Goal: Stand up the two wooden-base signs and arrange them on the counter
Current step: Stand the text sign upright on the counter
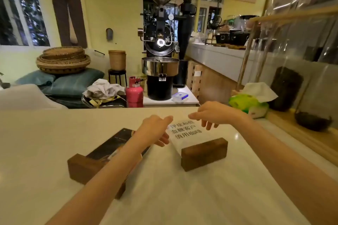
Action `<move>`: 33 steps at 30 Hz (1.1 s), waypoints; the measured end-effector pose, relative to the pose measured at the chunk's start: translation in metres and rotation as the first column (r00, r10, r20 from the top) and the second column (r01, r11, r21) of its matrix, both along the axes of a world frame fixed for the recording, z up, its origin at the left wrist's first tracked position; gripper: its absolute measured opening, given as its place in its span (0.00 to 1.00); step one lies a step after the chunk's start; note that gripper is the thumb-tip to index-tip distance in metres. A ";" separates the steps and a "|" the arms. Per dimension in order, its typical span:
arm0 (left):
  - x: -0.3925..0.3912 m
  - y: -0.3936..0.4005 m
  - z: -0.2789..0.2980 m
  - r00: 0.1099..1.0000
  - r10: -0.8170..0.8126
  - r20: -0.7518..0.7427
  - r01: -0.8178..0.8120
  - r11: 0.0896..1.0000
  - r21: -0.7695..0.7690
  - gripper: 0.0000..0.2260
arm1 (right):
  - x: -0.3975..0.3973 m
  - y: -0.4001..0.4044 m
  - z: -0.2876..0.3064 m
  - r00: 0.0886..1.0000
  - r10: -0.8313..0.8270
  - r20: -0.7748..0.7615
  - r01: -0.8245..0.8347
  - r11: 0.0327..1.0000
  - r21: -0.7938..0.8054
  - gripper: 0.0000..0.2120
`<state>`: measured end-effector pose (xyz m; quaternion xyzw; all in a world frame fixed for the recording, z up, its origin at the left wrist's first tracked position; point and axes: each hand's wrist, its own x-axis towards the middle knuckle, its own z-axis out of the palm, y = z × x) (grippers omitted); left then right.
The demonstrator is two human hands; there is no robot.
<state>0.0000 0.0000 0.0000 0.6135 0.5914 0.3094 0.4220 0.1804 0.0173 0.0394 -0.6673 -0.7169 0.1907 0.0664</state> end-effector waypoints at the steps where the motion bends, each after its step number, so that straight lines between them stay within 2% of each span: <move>1: 0.003 -0.002 -0.002 1.000 -0.010 -0.013 0.009 0.999 -0.045 0.21 | 0.004 0.001 -0.007 1.000 -0.025 0.008 0.025 0.999 -0.040 0.21; 4: 0.012 -0.004 -0.020 0.997 -0.044 -0.059 0.037 0.991 -0.128 0.18 | 0.015 0.000 -0.029 0.992 -0.120 0.033 0.123 0.987 -0.104 0.24; 7: 0.022 -0.010 -0.035 0.995 -0.080 -0.058 0.070 0.985 -0.156 0.15 | 0.023 0.001 -0.050 0.982 -0.187 0.016 0.188 0.982 -0.036 0.23; 10: 0.026 -0.009 -0.046 0.999 -0.040 -0.022 0.038 0.993 -0.108 0.21 | 0.026 0.000 -0.060 0.969 -0.237 -0.073 0.236 0.971 -0.020 0.22; 12: 0.030 -0.009 -0.052 0.999 0.009 0.044 -0.004 0.995 -0.103 0.20 | 0.027 0.000 -0.066 0.952 -0.269 -0.146 0.264 0.963 -0.047 0.20; 15: 0.033 -0.012 -0.054 0.979 0.063 0.194 -0.037 0.990 -0.135 0.12 | 0.028 0.002 -0.074 0.910 -0.335 -0.245 0.330 0.942 -0.060 0.19; 20: 0.035 -0.016 -0.059 0.936 0.116 0.333 -0.059 0.983 -0.175 0.10 | 0.028 -0.004 -0.079 0.820 -0.395 -0.414 0.404 0.912 -0.069 0.20; 23: 0.035 -0.016 -0.057 0.947 0.101 0.306 -0.078 0.993 -0.087 0.17 | 0.031 -0.009 -0.088 0.784 -0.358 -0.507 0.422 0.906 0.013 0.24; 26: 0.034 -0.014 -0.053 0.970 0.070 0.234 -0.083 0.995 0.048 0.24 | 0.032 -0.019 -0.093 0.703 -0.245 -0.668 0.427 0.896 0.122 0.23; 29: 0.030 -0.013 -0.050 0.985 0.031 0.168 -0.063 0.979 0.194 0.23 | 0.032 -0.023 -0.095 0.614 -0.158 -0.773 0.452 0.874 0.181 0.22; 33: 0.025 -0.015 -0.048 0.998 0.008 0.067 -0.030 0.941 0.337 0.20 | 0.032 -0.026 -0.092 0.584 -0.105 -0.805 0.454 0.864 0.216 0.23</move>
